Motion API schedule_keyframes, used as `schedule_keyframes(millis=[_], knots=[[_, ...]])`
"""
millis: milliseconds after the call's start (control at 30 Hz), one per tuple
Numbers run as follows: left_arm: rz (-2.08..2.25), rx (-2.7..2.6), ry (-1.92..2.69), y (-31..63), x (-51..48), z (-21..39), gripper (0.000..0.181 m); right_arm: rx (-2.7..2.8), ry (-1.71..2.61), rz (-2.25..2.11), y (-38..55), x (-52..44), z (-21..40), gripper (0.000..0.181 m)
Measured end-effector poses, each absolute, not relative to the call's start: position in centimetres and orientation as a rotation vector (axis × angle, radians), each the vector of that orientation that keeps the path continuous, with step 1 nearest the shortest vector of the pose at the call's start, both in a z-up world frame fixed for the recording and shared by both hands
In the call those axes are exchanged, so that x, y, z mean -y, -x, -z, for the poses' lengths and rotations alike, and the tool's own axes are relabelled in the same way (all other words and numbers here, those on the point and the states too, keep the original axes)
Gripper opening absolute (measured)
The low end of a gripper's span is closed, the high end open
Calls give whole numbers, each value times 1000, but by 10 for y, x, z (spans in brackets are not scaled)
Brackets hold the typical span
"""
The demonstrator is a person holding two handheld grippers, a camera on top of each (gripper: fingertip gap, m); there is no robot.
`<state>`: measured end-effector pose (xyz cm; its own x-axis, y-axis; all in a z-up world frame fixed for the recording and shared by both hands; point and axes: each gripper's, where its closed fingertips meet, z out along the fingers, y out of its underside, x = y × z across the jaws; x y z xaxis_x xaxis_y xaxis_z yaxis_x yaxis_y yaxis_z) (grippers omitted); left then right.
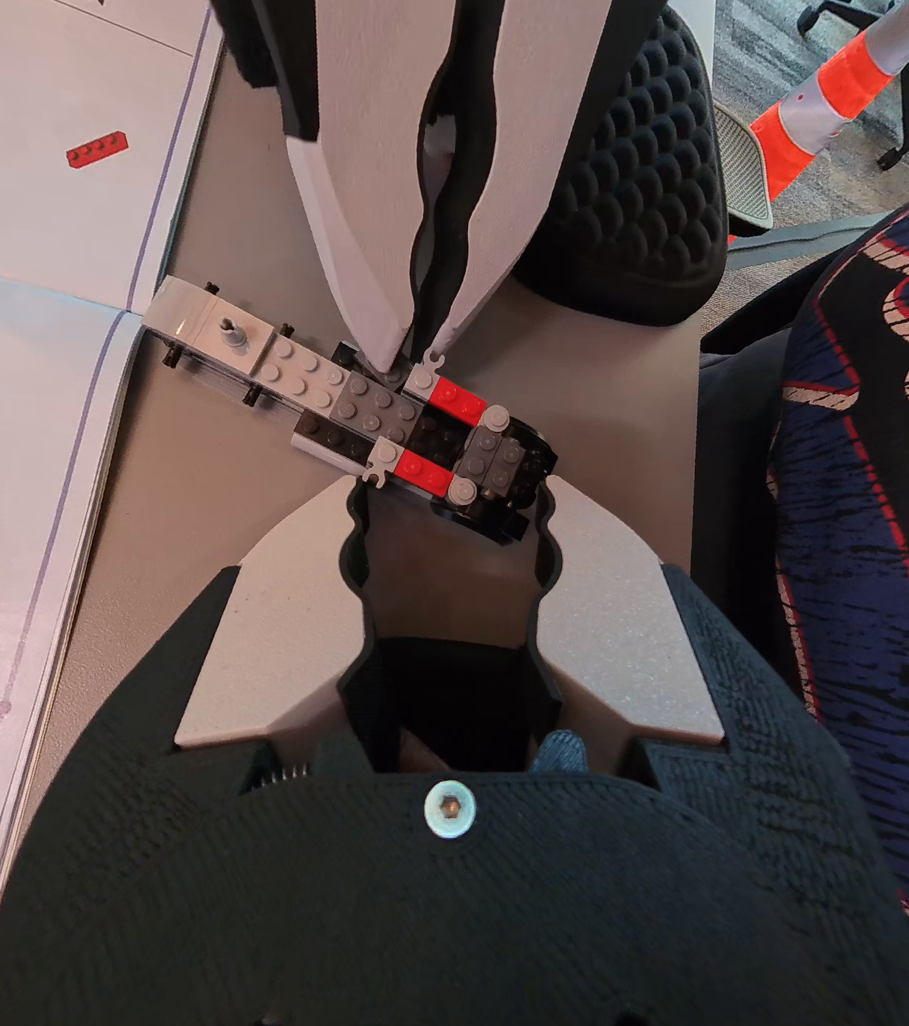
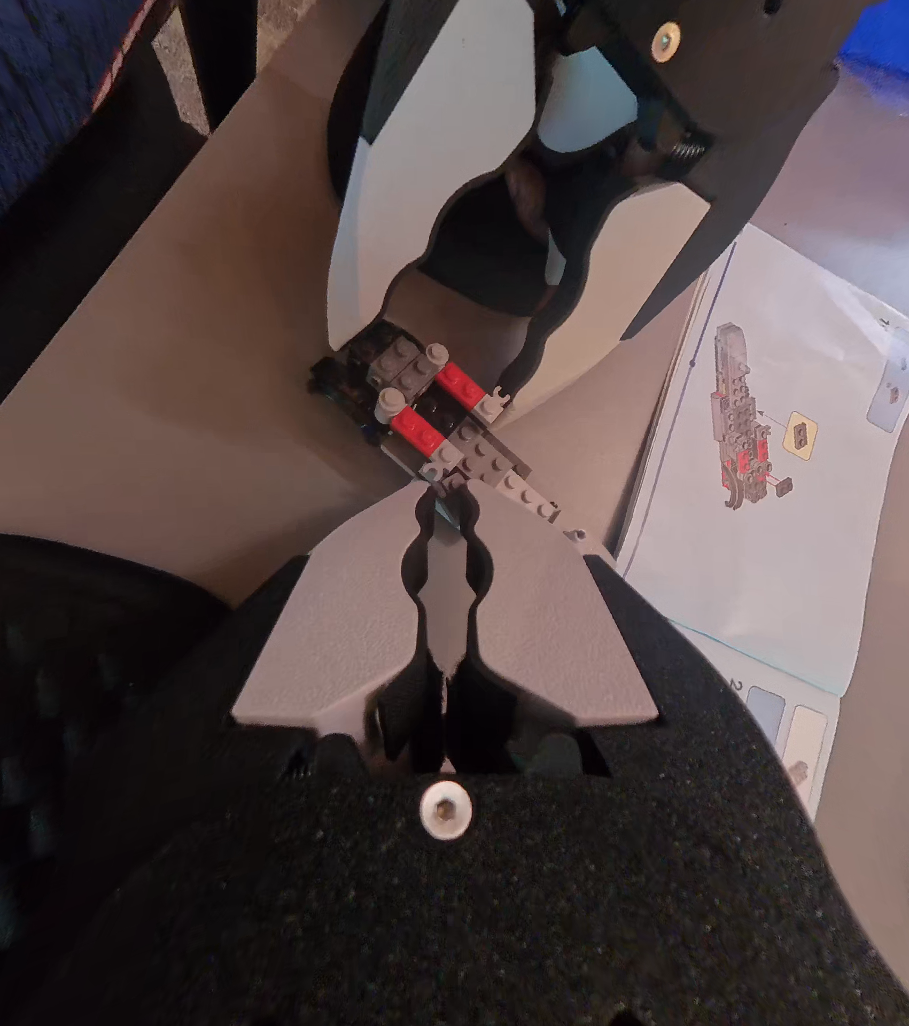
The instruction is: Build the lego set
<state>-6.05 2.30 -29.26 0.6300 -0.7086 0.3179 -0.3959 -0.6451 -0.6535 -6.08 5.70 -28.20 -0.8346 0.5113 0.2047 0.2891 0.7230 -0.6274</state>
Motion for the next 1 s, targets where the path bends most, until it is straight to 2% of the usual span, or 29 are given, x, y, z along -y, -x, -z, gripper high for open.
schedule_keyframes(millis=[700, 1000], knots=[[764, -859, 2318, 61, -23, 293, 58, 2322, 797, -991, 60, -57, 279, 12], [774, -864, 2319, 61, -23, 293, 58, 2368, 592, -966, 56, -58, 279, 10]])
